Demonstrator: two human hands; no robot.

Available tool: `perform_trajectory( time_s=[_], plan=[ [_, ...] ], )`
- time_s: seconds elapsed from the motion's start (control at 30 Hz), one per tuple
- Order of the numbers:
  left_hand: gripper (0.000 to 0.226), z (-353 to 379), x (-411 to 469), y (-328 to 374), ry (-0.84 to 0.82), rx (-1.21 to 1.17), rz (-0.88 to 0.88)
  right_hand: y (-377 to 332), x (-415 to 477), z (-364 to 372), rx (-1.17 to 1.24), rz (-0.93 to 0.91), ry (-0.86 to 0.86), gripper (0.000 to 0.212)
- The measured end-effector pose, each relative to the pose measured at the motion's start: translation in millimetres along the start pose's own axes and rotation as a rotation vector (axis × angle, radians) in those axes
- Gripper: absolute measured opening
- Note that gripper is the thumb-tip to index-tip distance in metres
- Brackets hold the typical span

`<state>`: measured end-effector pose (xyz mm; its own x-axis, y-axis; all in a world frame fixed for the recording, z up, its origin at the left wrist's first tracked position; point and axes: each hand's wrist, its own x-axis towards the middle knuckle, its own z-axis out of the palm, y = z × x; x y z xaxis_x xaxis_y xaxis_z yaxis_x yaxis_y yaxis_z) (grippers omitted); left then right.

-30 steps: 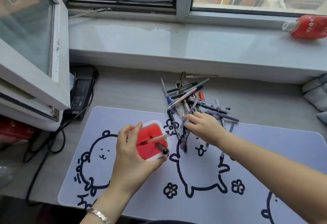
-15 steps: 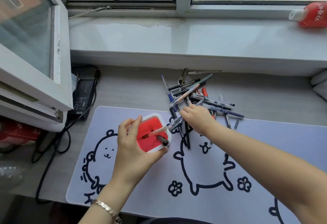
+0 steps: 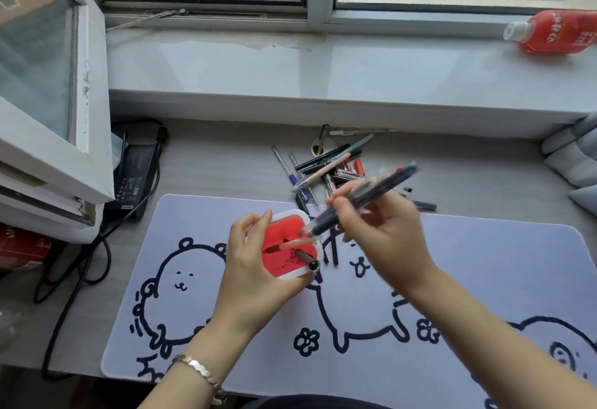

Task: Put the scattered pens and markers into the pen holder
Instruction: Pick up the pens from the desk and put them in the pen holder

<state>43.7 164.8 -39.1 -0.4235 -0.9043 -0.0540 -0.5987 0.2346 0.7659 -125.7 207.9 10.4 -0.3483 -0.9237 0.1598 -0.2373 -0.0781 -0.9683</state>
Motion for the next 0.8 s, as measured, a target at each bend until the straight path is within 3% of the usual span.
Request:
perform_trajectory(
  time_s=[0.1, 0.2, 0.33, 0.43, 0.5, 0.7, 0.8],
  plan=[
    [0.104, 6, -1, 7, -0.047, 0.002, 0.049, 9, -17, 12, -0.035, 0.203, -0.04, 0.01],
    [0.104, 7, -1, 12, -0.061, -0.032, 0.065, 12, -21, 11, -0.184, 0.238, -0.039, 0.012],
    [0.1, 3, 4, 22, -0.039, -0.158, 0.036, 10, -24, -11, -0.253, 0.131, -0.21, 0.053],
    [0.101, 2, 10, 28, -0.097, -0.179, 0.102, 19, -26, -31, -0.278, 0.167, -0.383, 0.095],
    [0.106, 4, 14, 36, -0.161, -0.21, 0.113, 26, -25, -34, -0.279, 0.217, -0.447, 0.111],
    [0.097, 9, 45, 41, -0.414, -0.35, 0.139, 47, -20, -43, -0.234, 0.168, -0.177, 0.101],
    [0.059, 20, 89, 18, -0.257, -0.182, 0.075, 55, -15, -55, -0.183, 0.235, -0.034, 0.096]
  ],
)
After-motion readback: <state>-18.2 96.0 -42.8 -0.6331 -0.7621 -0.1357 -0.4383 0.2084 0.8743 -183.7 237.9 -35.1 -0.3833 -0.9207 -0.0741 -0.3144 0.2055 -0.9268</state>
